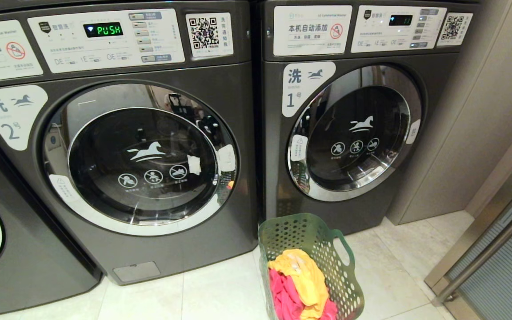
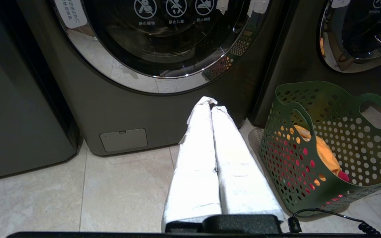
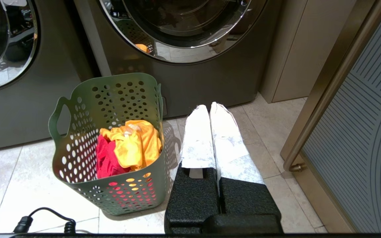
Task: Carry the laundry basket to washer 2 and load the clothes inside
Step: Open the lid of the washing machine
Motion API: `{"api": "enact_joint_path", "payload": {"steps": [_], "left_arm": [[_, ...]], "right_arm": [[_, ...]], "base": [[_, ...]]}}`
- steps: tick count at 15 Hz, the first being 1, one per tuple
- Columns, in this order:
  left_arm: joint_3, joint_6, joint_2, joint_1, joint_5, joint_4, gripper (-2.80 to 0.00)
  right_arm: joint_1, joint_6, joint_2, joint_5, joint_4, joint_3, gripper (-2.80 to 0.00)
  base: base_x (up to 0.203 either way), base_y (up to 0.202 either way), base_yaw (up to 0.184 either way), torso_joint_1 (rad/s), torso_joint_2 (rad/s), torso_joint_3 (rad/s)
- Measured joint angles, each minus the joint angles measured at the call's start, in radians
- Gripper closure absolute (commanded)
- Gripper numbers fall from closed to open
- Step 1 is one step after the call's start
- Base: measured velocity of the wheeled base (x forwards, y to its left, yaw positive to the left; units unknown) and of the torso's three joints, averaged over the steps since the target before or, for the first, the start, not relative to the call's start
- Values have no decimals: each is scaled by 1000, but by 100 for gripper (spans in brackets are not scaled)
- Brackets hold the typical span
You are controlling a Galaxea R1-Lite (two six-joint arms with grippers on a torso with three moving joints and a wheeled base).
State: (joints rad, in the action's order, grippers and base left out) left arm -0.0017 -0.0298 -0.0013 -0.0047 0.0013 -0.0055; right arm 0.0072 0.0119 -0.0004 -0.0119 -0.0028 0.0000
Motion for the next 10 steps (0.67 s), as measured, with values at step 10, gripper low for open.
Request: {"api": "enact_joint_path", "payload": {"steps": [10], "left_arm": [[0, 0, 0, 0, 0, 0, 0]], "right_arm": [[0, 5, 0, -3, 0, 0, 0]], "base": [[0, 0, 0, 0, 0, 0]]}}
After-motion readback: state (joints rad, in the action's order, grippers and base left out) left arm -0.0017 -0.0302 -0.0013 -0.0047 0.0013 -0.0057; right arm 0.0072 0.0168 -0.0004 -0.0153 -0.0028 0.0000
